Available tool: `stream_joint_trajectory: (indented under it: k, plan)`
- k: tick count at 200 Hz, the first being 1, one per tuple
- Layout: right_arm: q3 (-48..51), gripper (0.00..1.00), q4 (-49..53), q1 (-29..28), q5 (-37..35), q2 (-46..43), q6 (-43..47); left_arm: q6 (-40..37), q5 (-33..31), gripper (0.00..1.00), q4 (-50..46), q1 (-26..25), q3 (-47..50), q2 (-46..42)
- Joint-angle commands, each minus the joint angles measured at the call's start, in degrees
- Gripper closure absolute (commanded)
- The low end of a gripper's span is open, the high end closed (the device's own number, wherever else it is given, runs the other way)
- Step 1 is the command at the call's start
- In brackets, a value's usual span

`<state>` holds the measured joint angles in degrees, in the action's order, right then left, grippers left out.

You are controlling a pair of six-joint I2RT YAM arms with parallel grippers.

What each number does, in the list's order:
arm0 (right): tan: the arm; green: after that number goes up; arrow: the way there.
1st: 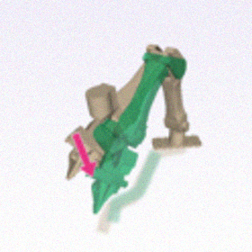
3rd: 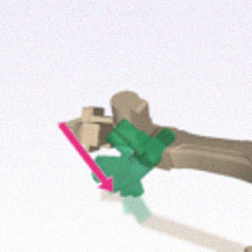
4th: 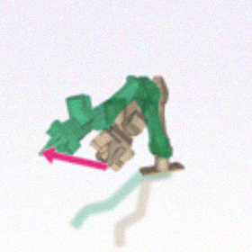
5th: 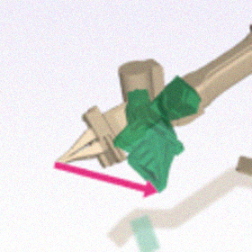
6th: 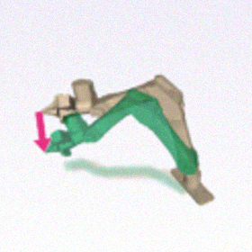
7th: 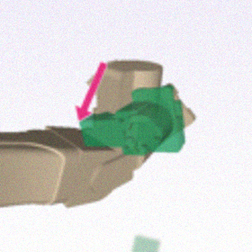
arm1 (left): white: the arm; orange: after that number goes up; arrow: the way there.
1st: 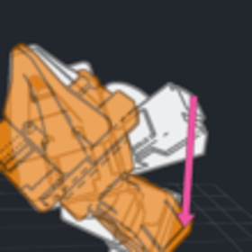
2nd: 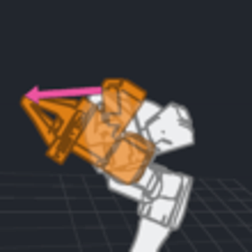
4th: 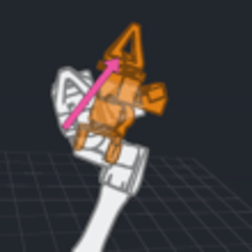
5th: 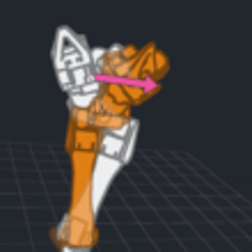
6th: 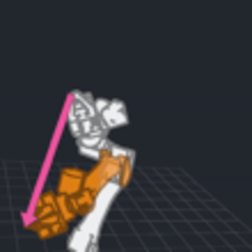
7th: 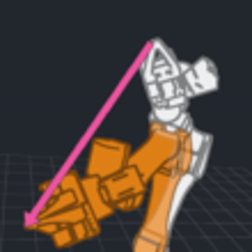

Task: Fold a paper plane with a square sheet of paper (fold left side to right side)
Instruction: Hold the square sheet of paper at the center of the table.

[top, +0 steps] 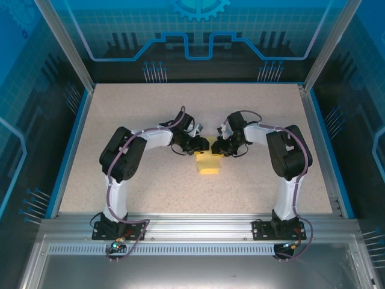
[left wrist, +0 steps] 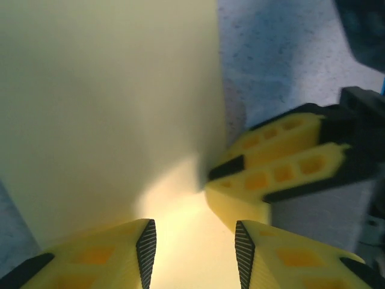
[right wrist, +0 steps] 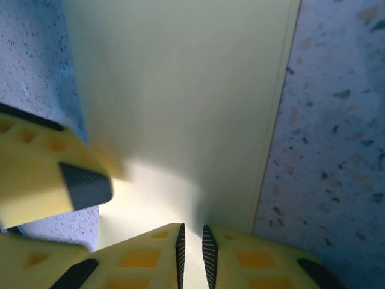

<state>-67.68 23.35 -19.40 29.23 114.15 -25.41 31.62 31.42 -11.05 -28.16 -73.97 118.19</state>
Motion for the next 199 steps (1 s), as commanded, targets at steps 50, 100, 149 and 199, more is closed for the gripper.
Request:
stream_joint_trajectory:
  k: [50, 100, 149, 199]
  plan:
    - [2.03, 0.81, -0.38, 0.55, 2.39, -4.74, -1.67, 1.27, -1.88, 0.57, 1.64, -0.86, 2.81, 2.9]
    - [-5.86, 0.91, 0.03, 1.15, 2.87, 0.18, -3.22, 0.98, -2.32, 0.57, 1.53, -1.06, 3.0, 2.78]
    - [-13.39, 0.89, 3.1, 0.55, 2.19, 7.08, -2.87, 0.86, -2.24, 0.57, 1.55, -1.12, 2.89, 2.71]
    - [-15.95, 0.88, 6.75, -0.04, -0.93, 11.28, -1.93, -0.01, -1.4, 0.56, 2.0, -1.28, 3.29, 0.82]
